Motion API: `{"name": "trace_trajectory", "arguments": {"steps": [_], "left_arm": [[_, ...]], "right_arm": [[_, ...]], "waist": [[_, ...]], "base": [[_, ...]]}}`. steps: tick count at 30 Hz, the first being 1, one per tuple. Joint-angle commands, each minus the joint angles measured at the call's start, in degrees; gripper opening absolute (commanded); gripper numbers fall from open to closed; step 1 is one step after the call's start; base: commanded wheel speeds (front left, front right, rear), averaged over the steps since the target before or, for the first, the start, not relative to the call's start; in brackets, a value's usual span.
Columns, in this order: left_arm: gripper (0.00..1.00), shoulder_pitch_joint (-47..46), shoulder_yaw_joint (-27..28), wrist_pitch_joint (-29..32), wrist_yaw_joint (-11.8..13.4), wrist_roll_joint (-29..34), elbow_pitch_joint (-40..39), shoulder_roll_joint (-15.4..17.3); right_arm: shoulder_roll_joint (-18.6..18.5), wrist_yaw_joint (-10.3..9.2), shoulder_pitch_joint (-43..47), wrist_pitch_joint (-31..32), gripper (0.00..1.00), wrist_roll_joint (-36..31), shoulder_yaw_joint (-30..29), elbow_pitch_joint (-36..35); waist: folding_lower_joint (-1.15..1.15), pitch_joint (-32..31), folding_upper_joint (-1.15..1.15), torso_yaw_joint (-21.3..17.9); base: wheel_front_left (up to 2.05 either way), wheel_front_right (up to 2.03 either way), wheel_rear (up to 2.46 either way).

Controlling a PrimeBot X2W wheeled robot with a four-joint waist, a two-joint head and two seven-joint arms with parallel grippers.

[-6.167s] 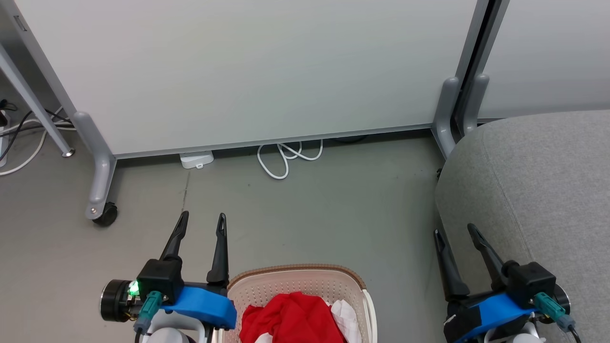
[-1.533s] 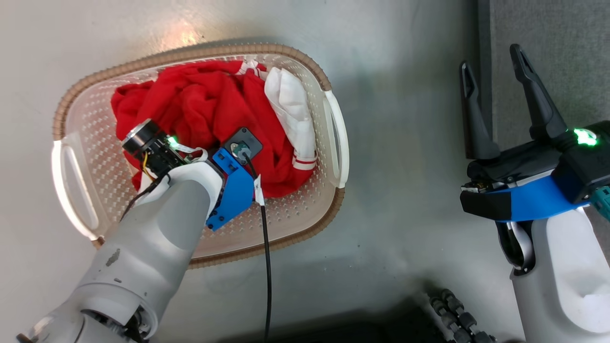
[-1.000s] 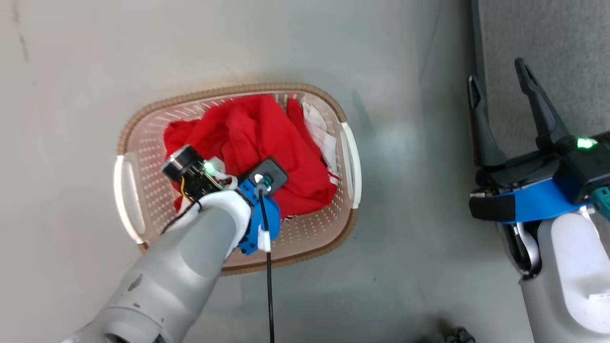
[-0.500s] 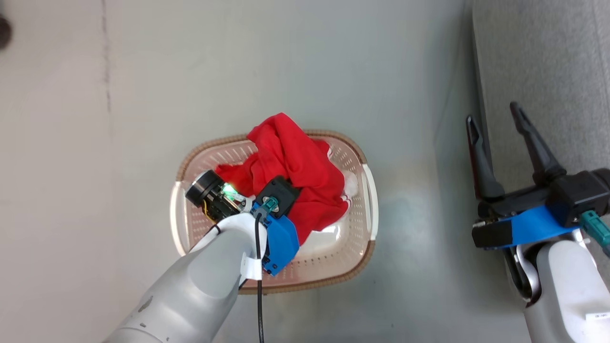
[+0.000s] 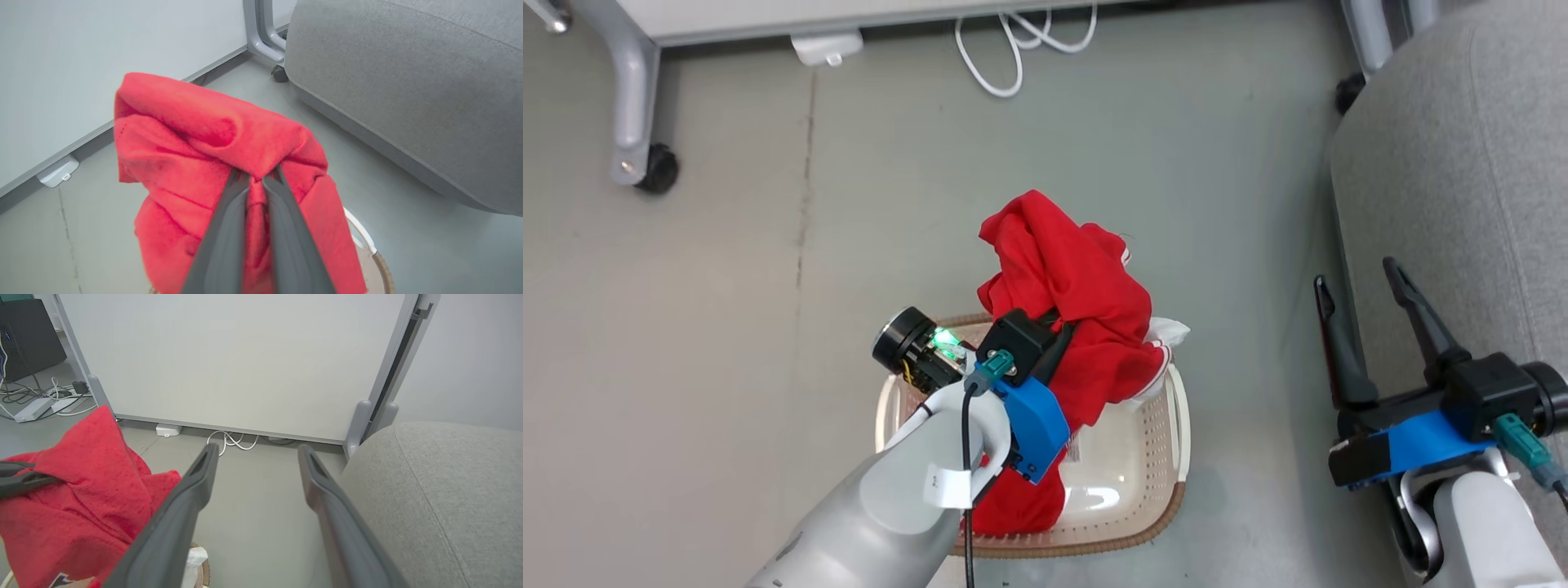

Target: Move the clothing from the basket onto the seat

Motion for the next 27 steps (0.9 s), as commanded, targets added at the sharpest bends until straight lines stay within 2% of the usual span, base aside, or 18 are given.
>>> {"name": "trace_trajectory", "arguments": {"steps": [1,10,27], "left_arm": [[0.00,0.6,0.7,-0.3,0.3,0.4,-0.7,0.0],[0.00,1.6,6.1,-0.3,1.3,2.0,-8.6,1.0],[0.00,0.0,8.2,-0.3,1.2,2.0,-15.1,0.6]], "right_arm": [[0.1,0.01,0.9,-0.2,1.00,0.2,-0.1,0.1],[1.2,0.01,4.3,-0.2,1.00,0.1,0.5,1.5],[2.3,0.01,9.6,-0.2,1.00,-0.1,0.6,2.3]], "waist": [[0.01,-2.7,0.00,1.1],[0.01,-10.3,0.00,1.5],[0.01,-18.2,0.00,1.4]], "base": [[0.00,0.00,0.00],[0.00,0.00,0.00],[0.00,0.00,0.00]]}}
